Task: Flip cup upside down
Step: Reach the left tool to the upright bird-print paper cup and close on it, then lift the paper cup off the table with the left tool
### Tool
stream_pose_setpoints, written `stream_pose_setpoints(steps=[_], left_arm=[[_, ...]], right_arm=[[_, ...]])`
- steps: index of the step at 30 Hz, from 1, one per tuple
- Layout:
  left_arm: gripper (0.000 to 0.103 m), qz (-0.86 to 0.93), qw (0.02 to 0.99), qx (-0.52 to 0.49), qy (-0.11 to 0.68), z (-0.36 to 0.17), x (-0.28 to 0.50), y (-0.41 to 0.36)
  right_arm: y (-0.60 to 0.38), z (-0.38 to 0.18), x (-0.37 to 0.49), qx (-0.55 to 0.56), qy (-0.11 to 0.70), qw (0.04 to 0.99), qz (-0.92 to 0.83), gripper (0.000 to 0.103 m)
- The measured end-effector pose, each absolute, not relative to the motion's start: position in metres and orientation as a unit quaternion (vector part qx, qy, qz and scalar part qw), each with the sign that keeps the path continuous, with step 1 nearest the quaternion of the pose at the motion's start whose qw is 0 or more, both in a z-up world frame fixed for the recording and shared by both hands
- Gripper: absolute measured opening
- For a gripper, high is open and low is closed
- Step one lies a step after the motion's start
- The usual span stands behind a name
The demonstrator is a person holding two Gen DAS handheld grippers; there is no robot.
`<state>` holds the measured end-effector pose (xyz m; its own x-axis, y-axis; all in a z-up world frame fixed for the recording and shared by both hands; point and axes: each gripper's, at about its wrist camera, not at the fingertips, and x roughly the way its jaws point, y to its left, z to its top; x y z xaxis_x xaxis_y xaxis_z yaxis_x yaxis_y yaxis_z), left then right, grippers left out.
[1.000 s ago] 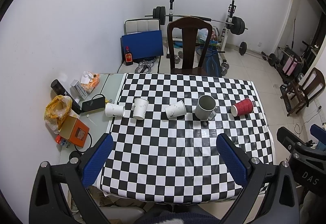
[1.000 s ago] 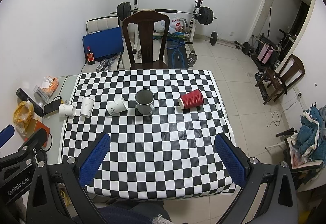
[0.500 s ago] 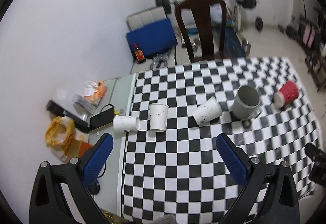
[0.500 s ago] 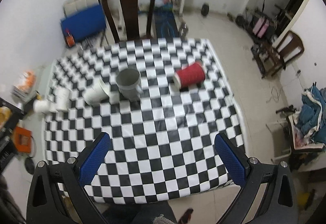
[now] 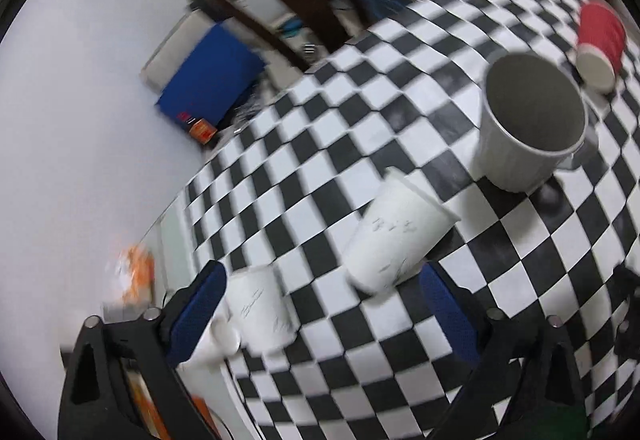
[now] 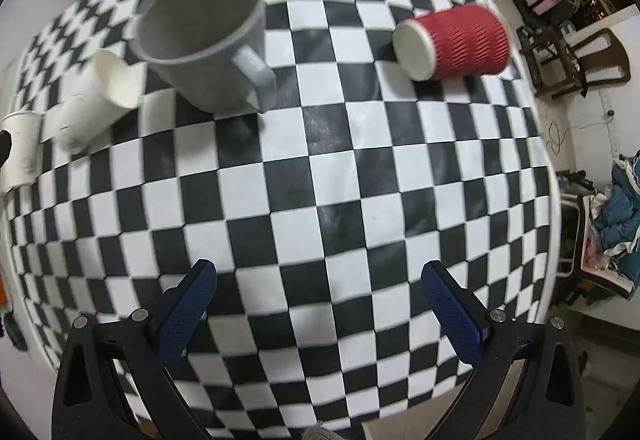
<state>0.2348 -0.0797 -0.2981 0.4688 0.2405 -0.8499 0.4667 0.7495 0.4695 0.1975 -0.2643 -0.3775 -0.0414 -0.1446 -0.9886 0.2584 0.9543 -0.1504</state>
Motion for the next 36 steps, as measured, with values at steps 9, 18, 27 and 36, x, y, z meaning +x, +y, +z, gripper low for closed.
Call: stream_pose_setpoints(steps=[9,18,27,36], left_arm=[[0.073,-0.151,0.731,0.401,0.531,-0.353,0.261,-0.112],[0.059,-0.159,0.734,0.39,0.533,-0.356,0.272,-0.11],[0.058,-0.113,0.748,0.321,0.57,-0.332,0.262,-0.089],[0.058,-0.067,0.749,0.17,0.637,-0.297,0.213,-0.062]], right_arm=[[-0.28,-0.412,0.227,0.066,0.722,0.674,-0.139,0.103],[-0.282,-0.419,0.234,0.074,0.728,0.668,-0.136,0.103],[-0.286,-0.4,0.223,0.078,0.725,0.672,-0.13,0.103],[-0.294,-0.373,0.188,0.08,0.722,0.678,-0.114,0.103]])
